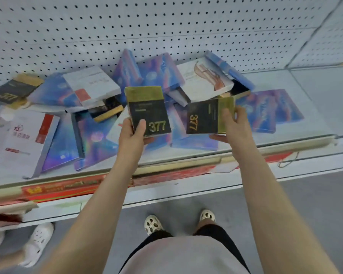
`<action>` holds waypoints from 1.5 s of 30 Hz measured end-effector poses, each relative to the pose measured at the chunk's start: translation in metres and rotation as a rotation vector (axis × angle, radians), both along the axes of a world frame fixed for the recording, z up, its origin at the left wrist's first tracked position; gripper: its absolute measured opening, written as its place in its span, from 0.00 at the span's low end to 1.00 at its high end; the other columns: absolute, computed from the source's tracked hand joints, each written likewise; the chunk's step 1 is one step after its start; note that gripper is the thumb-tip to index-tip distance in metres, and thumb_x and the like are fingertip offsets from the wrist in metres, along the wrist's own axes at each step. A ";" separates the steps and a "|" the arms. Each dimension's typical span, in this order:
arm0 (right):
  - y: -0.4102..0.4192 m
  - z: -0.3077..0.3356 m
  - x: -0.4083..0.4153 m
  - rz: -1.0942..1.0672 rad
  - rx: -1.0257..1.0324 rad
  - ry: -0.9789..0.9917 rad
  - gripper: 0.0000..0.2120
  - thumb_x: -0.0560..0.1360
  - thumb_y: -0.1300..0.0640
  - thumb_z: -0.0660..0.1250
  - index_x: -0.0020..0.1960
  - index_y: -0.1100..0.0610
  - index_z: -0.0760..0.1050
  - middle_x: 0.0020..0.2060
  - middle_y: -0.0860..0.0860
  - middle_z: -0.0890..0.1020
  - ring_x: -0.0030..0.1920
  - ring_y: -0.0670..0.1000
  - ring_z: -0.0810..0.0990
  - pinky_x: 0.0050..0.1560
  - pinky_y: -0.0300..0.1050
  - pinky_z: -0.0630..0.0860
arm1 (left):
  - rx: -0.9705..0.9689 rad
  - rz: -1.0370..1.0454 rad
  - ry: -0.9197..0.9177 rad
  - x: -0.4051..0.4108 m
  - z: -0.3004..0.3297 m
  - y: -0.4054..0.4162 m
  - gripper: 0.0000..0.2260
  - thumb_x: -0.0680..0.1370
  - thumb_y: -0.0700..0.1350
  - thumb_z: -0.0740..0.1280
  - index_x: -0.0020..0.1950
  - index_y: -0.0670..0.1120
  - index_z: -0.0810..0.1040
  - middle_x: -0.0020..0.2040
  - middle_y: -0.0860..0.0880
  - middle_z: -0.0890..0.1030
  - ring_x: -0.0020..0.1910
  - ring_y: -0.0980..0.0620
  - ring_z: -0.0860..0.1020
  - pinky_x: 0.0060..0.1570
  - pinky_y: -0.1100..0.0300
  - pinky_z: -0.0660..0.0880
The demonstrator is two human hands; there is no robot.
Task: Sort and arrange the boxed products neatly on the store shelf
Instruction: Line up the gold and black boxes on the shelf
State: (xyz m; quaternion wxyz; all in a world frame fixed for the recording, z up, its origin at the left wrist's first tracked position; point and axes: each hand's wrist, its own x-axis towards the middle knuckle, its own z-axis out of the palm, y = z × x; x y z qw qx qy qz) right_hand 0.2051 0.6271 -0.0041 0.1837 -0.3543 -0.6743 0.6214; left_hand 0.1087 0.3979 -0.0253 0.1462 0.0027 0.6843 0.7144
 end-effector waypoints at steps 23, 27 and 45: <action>0.309 -0.013 0.403 -0.633 -0.156 0.042 0.06 0.75 0.60 0.72 0.51 0.54 0.77 0.39 0.47 0.83 0.37 0.44 0.82 0.37 0.37 0.76 | -0.115 -0.584 0.016 0.292 -0.023 0.399 0.07 0.79 0.41 0.65 0.53 0.54 0.73 0.51 0.55 0.81 0.50 0.58 0.81 0.48 0.59 0.76; 0.364 -0.022 0.440 -0.735 -0.150 0.050 0.06 0.75 0.59 0.72 0.49 0.52 0.77 0.38 0.46 0.83 0.33 0.39 0.81 0.32 0.32 0.75 | -0.180 -0.692 0.013 0.320 -0.024 0.468 0.09 0.79 0.42 0.65 0.59 0.48 0.73 0.53 0.52 0.81 0.53 0.54 0.80 0.50 0.59 0.74; 0.684 -0.008 0.511 -0.970 -0.067 0.030 0.05 0.75 0.59 0.73 0.51 0.55 0.80 0.37 0.49 0.81 0.32 0.41 0.78 0.31 0.31 0.72 | -0.194 -0.946 0.157 0.369 -0.004 0.867 0.09 0.79 0.42 0.63 0.59 0.49 0.71 0.53 0.53 0.80 0.51 0.57 0.79 0.50 0.60 0.75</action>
